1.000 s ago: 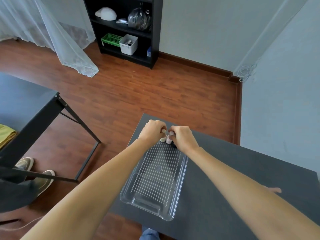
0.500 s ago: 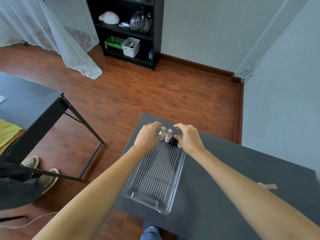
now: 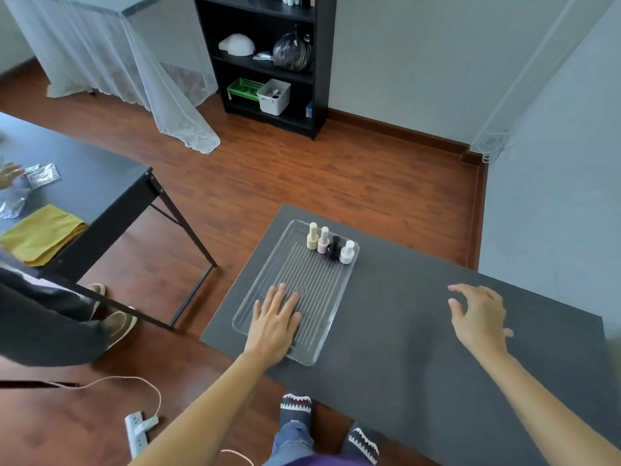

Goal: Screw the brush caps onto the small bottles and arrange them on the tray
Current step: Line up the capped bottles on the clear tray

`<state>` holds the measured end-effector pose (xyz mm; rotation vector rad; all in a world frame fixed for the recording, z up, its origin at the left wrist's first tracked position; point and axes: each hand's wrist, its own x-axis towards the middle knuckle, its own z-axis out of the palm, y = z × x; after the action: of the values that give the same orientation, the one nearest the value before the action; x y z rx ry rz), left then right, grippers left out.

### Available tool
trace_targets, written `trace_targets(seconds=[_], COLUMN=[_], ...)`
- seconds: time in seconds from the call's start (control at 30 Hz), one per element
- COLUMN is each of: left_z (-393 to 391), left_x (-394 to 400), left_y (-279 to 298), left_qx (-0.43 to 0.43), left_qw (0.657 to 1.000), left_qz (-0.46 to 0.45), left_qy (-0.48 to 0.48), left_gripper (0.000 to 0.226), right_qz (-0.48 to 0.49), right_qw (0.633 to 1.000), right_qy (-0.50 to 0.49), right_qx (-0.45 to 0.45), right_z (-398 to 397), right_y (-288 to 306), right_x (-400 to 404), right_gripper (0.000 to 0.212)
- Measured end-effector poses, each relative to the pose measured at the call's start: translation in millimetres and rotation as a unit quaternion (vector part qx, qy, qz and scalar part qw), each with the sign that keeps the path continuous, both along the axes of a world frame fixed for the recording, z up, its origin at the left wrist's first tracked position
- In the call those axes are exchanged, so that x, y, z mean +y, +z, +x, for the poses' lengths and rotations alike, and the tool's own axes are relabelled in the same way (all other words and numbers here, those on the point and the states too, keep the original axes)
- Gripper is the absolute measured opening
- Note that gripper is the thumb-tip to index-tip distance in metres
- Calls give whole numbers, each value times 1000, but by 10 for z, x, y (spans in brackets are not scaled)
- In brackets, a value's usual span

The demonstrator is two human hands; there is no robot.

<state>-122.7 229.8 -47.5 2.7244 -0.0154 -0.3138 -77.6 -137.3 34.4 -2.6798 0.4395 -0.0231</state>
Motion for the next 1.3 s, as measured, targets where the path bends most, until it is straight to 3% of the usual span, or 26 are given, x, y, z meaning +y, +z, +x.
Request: trace_targets(seconds=[0.2, 0.37, 0.53, 0.63, 0.87, 1.13, 1.3], left_z=[-99, -113, -109, -110, -112, -125, -121], left_x=[8, -6, -17, -26, -34, -46, -47], left_y=[-160, -221, -221, -210, -183, -130, -120], left_qx=[-24, -34, -35, -33, -32, -39, -50], left_qw=[999, 998, 998, 998, 998, 998, 998], left_qz=[41, 50, 54, 54, 54, 47, 45], left_qy=[10, 22, 24, 26, 19, 20, 21], left_gripper=[54, 54, 57, 56, 55, 60, 58], right_qz=[-28, 13, 45, 68, 134, 183, 156], right_qw=[993, 991, 995, 994, 969, 932, 937], right_qy=[-13, -4, 18, 60, 207, 312, 312], right_qx=[114, 132, 92, 56, -22, -21, 16], right_z=[-262, -296, -153, 37, 668, 1279, 1503], right_y=[-194, -248, -147, 33, 487, 511, 297], right_x=[-695, -898, -812, -509, 718, 1998, 2434], right_gripper=[32, 27, 17, 7, 12, 10, 5])
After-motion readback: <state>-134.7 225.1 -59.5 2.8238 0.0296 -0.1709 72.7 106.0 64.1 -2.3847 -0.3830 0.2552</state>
